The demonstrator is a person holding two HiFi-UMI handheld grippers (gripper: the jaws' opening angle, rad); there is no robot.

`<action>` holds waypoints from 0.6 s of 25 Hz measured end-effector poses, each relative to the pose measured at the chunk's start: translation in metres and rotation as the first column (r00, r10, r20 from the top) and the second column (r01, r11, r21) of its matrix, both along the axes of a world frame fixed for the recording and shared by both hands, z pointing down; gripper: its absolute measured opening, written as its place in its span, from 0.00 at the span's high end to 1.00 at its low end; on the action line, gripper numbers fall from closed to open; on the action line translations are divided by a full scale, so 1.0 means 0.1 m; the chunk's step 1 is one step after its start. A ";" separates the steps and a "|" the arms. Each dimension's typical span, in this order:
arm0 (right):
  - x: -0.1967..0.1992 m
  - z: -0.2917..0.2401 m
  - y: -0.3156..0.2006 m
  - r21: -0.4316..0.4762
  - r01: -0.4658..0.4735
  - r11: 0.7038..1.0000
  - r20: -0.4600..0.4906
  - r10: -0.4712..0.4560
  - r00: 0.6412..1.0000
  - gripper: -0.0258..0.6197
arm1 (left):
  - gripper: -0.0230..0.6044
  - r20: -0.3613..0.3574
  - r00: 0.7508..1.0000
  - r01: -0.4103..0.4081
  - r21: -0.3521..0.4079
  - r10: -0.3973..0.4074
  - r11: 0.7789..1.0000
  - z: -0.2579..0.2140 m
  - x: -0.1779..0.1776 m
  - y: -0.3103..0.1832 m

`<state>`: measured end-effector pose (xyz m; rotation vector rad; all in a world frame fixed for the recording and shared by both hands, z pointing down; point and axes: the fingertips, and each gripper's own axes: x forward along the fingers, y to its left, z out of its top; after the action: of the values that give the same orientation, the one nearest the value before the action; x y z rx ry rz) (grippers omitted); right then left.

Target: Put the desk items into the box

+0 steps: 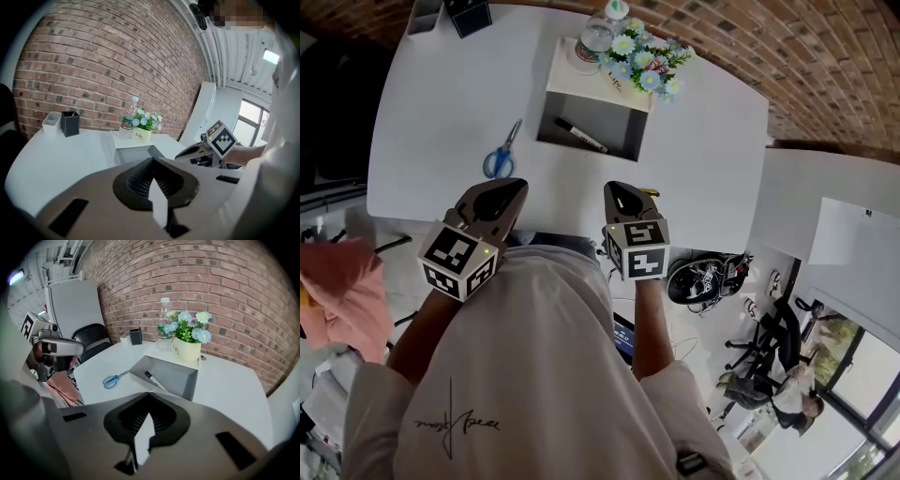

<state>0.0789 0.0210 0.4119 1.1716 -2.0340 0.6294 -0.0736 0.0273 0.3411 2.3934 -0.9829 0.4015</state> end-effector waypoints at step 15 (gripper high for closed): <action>-0.13 0.03 0.30 -0.033 -0.011 0.999 0.055 0.013 0.998 0.92 | 0.96 0.007 1.000 -0.024 -0.007 0.024 1.000 0.05 0.05 0.00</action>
<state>0.0661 0.0513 0.4147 1.1598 -2.0563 0.7057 -0.0689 0.0277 0.3463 2.4012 -0.9556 0.4216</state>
